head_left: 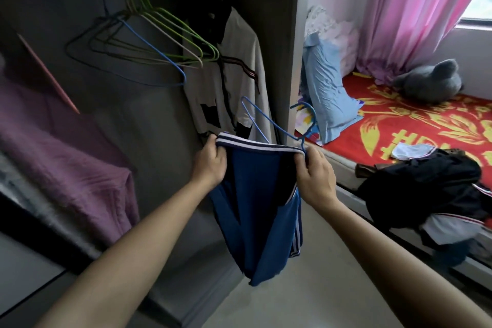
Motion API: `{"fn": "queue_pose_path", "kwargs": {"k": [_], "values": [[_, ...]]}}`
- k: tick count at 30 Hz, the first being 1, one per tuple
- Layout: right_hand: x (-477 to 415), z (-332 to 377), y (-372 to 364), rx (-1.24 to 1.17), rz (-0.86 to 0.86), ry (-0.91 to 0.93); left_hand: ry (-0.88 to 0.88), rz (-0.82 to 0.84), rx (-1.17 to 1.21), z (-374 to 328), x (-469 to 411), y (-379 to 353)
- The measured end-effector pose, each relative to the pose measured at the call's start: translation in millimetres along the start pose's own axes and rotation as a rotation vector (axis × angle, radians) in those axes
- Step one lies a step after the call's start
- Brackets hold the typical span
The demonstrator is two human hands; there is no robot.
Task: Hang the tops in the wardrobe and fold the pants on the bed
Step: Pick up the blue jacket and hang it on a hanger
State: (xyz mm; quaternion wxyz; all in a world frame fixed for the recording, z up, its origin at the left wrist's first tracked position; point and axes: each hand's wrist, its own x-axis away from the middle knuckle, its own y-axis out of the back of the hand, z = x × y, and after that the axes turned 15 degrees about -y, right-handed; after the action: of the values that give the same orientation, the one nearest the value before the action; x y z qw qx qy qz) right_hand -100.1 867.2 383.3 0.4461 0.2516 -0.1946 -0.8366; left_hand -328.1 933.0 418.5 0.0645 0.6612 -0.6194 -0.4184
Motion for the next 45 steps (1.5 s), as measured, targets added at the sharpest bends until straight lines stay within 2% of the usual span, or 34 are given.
{"fn": "queue_pose_path", "kwargs": {"k": [4,8,10,13,16,19,22,27,29,33,37,40,43,45], "values": [[2.8,-12.2,17.1,-0.197,0.067,-0.023,-0.296,0.021,-0.355,-21.0,-19.5,16.4],[9.2,-26.3,31.1,-0.288,0.003,-0.021,-0.541,0.16,-0.746,-28.5,-26.1,19.2],[9.4,-31.6,38.5,-0.212,-0.005,-0.046,-0.534,0.206,-0.81,-28.5,-21.5,13.4],[12.3,-42.4,47.1,-0.081,-0.019,-0.103,-0.419,0.195,-0.831,-26.0,-16.6,9.4],[15.7,-52.3,55.9,-0.067,0.0,-0.035,-0.319,0.197,-0.816,-23.7,-16.1,11.1],[19.0,-55.7,60.7,-0.193,0.251,0.008,-0.218,0.192,-0.739,-21.6,-16.9,11.0],[22.8,-53.5,60.6,-0.258,0.384,0.083,-0.108,0.145,-0.645,-17.7,-17.9,12.8],[24.1,-46.3,50.9,-0.111,0.621,0.143,-0.027,0.06,-0.525,-14.0,-16.7,17.7],[28.6,-39.0,43.1,-0.045,0.664,0.154,-0.038,0.054,-0.462,-15.1,-14.0,18.3],[35.4,-16.1,14.3,-0.017,0.637,0.147,-0.039,0.087,-0.288,-18.9,-6.6,17.8],[32.1,-4.7,-18.0,0.13,0.727,-0.032,0.048,0.062,-0.053,-23.0,-0.9,16.0],[29.4,2.1,-27.0,-0.073,0.599,-0.196,0.102,0.027,0.036,-27.7,1.3,17.4],[28.1,13.1,-30.3,-0.337,0.395,-0.173,0.026,0.136,0.054,-36.8,3.8,21.7],[26.5,22.6,-32.2,-0.395,0.379,-0.178,-0.026,0.182,0.113,-43.3,2.9,24.2]]}}
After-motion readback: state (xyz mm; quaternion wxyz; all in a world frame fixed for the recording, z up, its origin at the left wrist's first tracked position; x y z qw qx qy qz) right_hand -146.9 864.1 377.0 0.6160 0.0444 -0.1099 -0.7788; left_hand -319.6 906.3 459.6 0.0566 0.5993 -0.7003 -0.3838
